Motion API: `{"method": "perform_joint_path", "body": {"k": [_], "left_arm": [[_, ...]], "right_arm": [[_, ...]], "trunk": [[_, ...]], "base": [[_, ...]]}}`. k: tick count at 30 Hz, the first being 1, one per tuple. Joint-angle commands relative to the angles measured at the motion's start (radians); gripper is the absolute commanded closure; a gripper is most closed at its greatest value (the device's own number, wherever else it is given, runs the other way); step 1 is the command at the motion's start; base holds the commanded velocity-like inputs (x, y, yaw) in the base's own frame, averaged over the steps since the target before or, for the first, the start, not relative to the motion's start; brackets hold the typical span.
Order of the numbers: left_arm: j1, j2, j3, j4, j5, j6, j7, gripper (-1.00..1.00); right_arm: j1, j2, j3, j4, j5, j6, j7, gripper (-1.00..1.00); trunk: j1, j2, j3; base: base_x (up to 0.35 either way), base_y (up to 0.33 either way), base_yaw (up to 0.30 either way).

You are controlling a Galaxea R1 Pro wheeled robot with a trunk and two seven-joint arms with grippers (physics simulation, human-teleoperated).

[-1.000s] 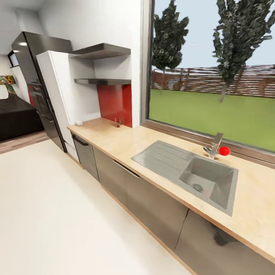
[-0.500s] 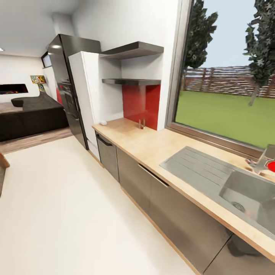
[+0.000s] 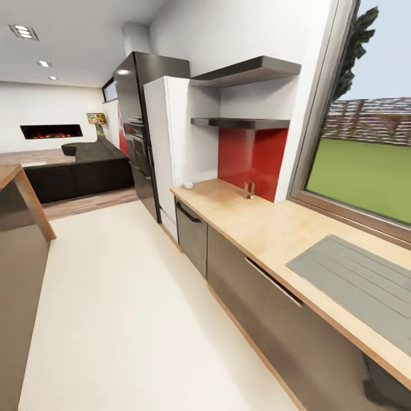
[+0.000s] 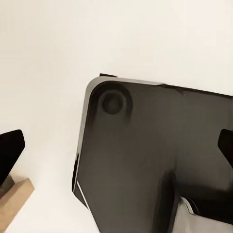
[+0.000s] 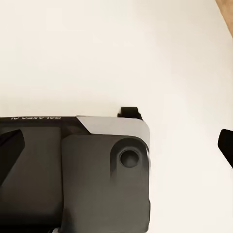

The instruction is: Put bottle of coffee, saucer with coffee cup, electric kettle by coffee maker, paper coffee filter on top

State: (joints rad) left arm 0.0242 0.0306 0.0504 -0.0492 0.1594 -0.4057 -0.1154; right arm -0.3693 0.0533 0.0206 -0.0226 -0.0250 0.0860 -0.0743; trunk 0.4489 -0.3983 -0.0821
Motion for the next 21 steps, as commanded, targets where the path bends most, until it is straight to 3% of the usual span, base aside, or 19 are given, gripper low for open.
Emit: {"method": "perform_joint_path", "body": {"k": [1,14,21], "left_arm": [[0.0,0.0,0.005,-0.001,0.009,0.001,-0.01,-1.0],[0.0,0.0,0.003,-0.001,0.009,-0.001,-0.01,-1.0],[0.0,-0.001,0.003,-0.001,0.008,-0.001,-0.01,-1.0]], "right_arm": [[0.0,0.0,0.002,-0.002,-0.003,0.006,-0.004,-1.0],[0.0,0.0,0.002,-0.002,-0.003,0.006,-0.004,-1.0],[0.0,-0.006,0.002,-0.002,-0.001,0.006,-0.004,-1.0]], "trunk": [[0.001,-0.002,-0.002],[0.001,-0.002,-0.002],[0.001,-0.002,-0.002]], "base": [[0.293,0.191,0.281],[0.304,0.162,0.278],[0.322,0.112,0.067]]}}
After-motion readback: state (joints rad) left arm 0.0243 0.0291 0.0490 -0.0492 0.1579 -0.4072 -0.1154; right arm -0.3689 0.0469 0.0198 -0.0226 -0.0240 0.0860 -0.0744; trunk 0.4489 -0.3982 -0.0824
